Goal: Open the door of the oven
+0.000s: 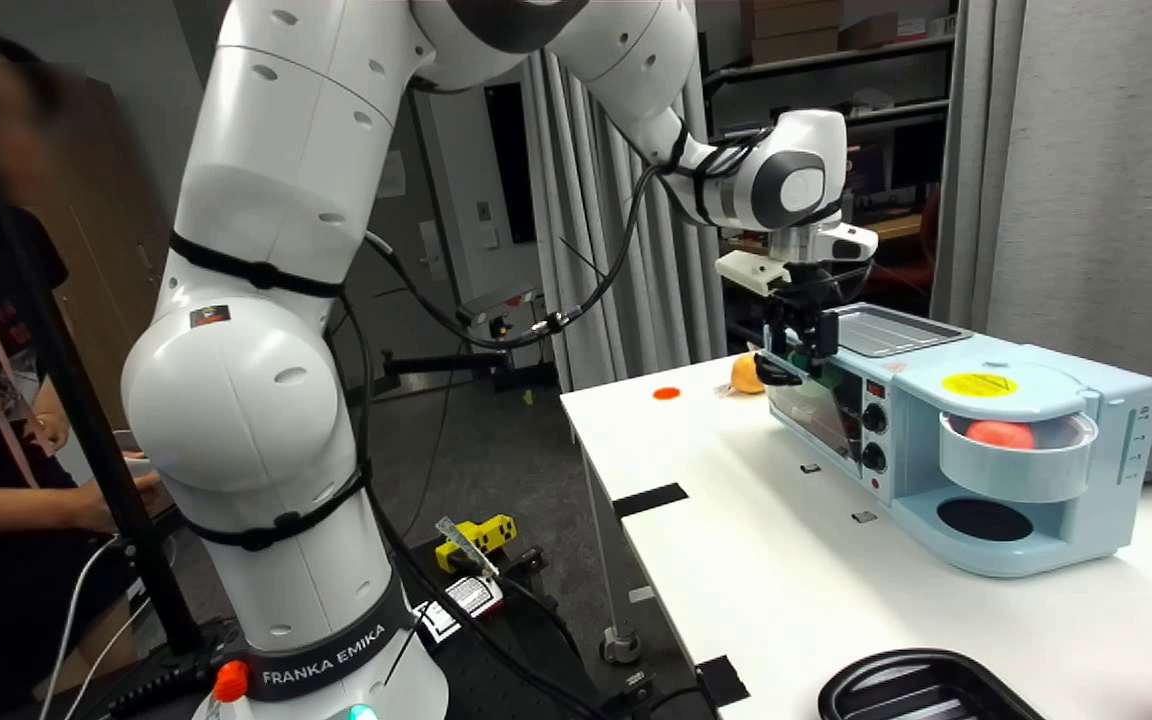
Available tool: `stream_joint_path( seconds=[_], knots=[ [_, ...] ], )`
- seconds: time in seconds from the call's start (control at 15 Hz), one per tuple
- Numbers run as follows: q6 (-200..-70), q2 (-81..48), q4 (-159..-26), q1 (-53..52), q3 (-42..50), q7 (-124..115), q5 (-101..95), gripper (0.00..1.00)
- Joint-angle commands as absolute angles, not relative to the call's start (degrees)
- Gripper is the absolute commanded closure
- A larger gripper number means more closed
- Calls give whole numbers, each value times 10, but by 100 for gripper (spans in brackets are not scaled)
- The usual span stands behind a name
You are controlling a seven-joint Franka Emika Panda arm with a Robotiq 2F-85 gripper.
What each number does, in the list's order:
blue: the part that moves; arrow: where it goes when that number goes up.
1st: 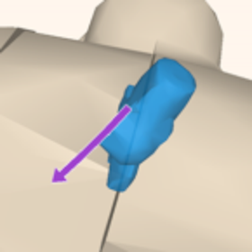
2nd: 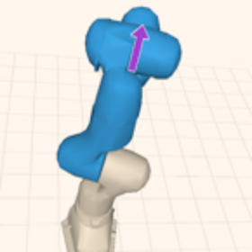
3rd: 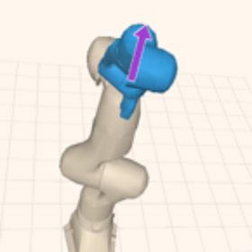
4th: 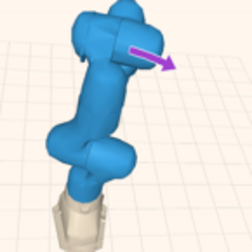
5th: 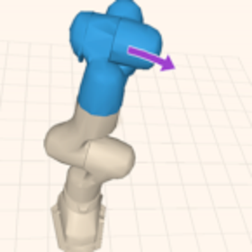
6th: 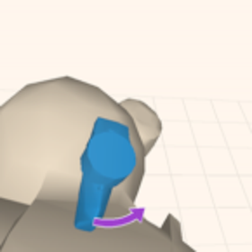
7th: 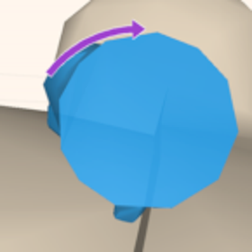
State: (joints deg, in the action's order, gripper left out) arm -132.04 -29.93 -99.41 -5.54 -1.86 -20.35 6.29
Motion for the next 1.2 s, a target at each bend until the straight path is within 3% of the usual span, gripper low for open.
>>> stream_joint_path(
  seconds=[0.0, 1.13],
  knots=[
    [-1315, -330, -987, -57, -24, -189, 77, 0],
    [-1302, -358, -1002, -72, -30, -189, 75, 0]
  ],
)
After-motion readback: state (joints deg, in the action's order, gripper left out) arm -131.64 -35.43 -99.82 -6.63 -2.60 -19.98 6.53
